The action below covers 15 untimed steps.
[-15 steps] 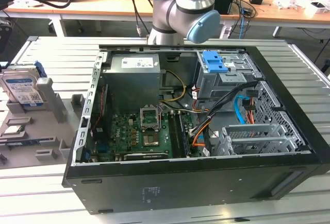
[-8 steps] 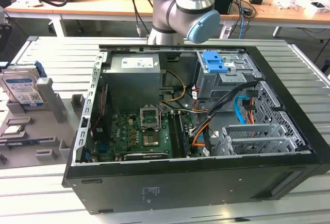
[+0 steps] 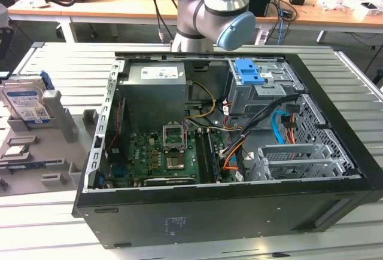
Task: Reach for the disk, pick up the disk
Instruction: 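Pick up the disk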
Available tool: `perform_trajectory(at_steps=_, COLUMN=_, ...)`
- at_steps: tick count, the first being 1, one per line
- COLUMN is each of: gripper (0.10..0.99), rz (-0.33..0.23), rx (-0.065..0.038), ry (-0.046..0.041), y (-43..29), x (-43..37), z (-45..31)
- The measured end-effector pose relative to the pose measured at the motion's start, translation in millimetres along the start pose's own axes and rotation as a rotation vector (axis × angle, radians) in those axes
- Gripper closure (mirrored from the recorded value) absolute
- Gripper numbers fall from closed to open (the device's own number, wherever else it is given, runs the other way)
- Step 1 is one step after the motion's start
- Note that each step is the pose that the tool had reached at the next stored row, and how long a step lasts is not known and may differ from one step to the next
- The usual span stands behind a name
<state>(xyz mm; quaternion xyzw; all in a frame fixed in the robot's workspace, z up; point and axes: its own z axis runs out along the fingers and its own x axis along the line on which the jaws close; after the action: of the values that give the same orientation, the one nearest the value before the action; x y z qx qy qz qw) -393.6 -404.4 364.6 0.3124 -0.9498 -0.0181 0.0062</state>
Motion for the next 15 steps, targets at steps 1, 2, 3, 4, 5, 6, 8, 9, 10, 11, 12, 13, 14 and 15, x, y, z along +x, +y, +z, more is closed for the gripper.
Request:
perform_trajectory(at_steps=1, gripper=0.98, rz=-0.014, rx=0.0, ry=0.0005, y=0.0, x=0.0, z=0.0)
perform_trajectory(at_steps=2, gripper=0.98, rz=-0.022, rx=0.0, ry=0.0008, y=0.0, x=0.0, z=0.0)
perform_trajectory(at_steps=3, gripper=0.98, rz=-0.04, rx=0.0, ry=0.0015, y=0.0, x=0.0, z=0.0)
perform_trajectory(at_steps=4, gripper=0.98, rz=-0.057, rx=0.0, ry=0.0021, y=0.0, x=0.0, z=0.0)
perform_trajectory(at_steps=5, gripper=0.98, rz=-0.066, rx=0.0, ry=0.0025, y=0.0, x=0.0, z=0.0)
perform_trajectory(at_steps=6, gripper=0.98, rz=-0.076, rx=0.0, ry=0.0029, y=0.0, x=0.0, z=0.0)
perform_trajectory(at_steps=8, gripper=0.98, rz=-0.097, rx=0.0, ry=0.0036, y=0.0, x=0.0, z=0.0)
perform_trajectory(at_steps=9, gripper=0.98, rz=-0.107, rx=0.0, ry=0.0041, y=0.0, x=0.0, z=0.0)
perform_trajectory(at_steps=10, gripper=0.98, rz=-0.123, rx=0.0, ry=0.0046, y=0.0, x=0.0, z=0.0)
perform_trajectory(at_steps=11, gripper=0.98, rz=-0.138, rx=0.0, ry=0.0052, y=0.0, x=0.0, z=0.0)
perform_trajectory(at_steps=12, gripper=0.98, rz=-0.148, rx=0.0, ry=0.0056, y=0.0, x=0.0, z=0.0)
perform_trajectory(at_steps=13, gripper=0.98, rz=-0.156, rx=0.0, ry=0.0059, y=0.0, x=0.0, z=0.0)
perform_trajectory(at_steps=14, gripper=0.98, rz=-0.165, rx=0.0, ry=0.0062, y=0.0, x=0.0, z=0.0)
perform_trajectory(at_steps=15, gripper=0.98, rz=-0.174, rx=0.0, ry=0.0066, y=0.0, x=0.0, z=0.0)
